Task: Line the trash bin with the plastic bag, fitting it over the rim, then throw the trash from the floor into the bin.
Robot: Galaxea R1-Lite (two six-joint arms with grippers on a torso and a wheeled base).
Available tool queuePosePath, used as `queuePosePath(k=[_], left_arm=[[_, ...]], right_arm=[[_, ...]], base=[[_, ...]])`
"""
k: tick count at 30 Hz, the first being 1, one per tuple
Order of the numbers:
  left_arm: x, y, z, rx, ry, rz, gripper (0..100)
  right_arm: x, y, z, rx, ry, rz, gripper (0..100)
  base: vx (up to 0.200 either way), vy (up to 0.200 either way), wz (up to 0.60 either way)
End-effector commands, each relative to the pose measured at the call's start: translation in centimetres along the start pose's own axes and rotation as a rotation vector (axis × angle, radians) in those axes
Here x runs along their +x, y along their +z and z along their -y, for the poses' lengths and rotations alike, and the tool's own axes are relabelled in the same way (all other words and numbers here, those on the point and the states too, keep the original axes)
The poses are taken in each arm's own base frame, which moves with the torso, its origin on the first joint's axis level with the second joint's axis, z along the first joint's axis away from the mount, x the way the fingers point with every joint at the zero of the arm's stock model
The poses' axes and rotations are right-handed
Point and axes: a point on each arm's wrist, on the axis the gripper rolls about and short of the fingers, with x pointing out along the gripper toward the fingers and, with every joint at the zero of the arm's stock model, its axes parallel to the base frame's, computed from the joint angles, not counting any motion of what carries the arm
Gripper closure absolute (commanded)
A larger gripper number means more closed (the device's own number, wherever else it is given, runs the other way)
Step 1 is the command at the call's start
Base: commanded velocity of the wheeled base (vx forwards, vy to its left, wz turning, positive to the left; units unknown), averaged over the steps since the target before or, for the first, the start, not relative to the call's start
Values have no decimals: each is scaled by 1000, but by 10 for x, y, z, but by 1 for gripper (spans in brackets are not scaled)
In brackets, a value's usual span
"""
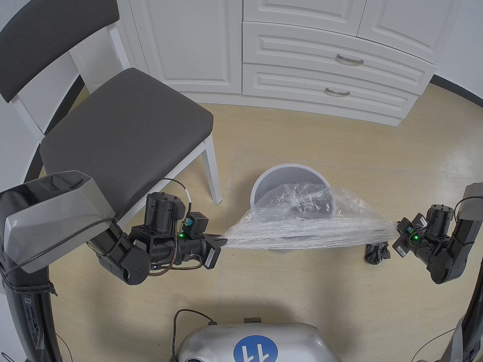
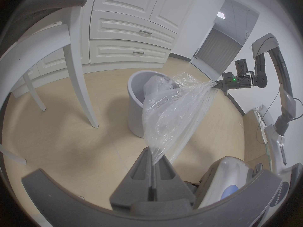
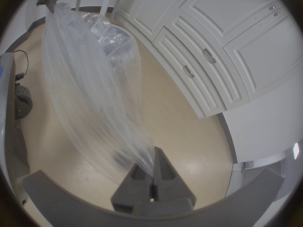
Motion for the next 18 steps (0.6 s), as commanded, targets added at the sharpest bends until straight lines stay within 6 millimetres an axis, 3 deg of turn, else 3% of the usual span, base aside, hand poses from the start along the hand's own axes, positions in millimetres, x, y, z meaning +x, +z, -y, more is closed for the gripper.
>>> queuePosePath(k=[1, 12, 18], left_arm=[[13, -6, -7, -8, 15, -6, 100], [28, -1, -52, -26, 166, 63, 100], [25, 2, -55, -15, 180, 101, 100]], right_arm=[[15, 3, -13, -4, 24, 14, 100], [47, 20, -48, 65, -86, 26, 100], [44, 23, -45, 75, -98, 27, 100]], base=[[0, 0, 0], [0, 0, 0], [0, 0, 0]])
